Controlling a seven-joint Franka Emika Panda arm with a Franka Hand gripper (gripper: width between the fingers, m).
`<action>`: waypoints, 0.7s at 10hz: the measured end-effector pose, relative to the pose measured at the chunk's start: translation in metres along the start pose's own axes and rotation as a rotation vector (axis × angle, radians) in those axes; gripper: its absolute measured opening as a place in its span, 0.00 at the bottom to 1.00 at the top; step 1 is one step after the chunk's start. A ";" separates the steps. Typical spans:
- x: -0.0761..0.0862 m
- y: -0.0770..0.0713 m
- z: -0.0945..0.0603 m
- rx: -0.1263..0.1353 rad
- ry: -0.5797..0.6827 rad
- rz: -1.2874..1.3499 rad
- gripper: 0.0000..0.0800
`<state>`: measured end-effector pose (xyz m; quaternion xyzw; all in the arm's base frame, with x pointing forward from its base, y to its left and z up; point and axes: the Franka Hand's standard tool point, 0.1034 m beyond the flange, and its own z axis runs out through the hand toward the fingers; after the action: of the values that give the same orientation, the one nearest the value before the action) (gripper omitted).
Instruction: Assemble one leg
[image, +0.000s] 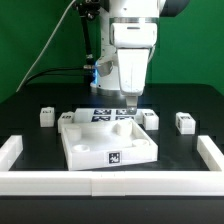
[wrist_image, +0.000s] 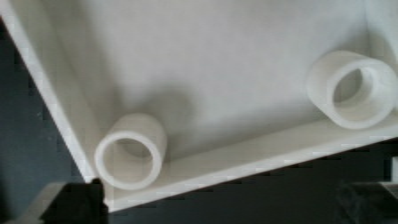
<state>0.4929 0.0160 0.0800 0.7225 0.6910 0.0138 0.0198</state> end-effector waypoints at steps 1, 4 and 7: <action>-0.006 -0.010 0.007 -0.009 0.000 -0.064 0.81; -0.043 -0.055 0.027 0.040 0.001 -0.237 0.81; -0.064 -0.072 0.047 0.088 0.012 -0.310 0.81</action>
Offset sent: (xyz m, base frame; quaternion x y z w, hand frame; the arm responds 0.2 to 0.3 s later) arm -0.0444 -0.0283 -0.0148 0.0235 0.0156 -0.1288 0.9913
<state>0.4203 -0.0451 0.0303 0.6071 0.7943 -0.0152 -0.0142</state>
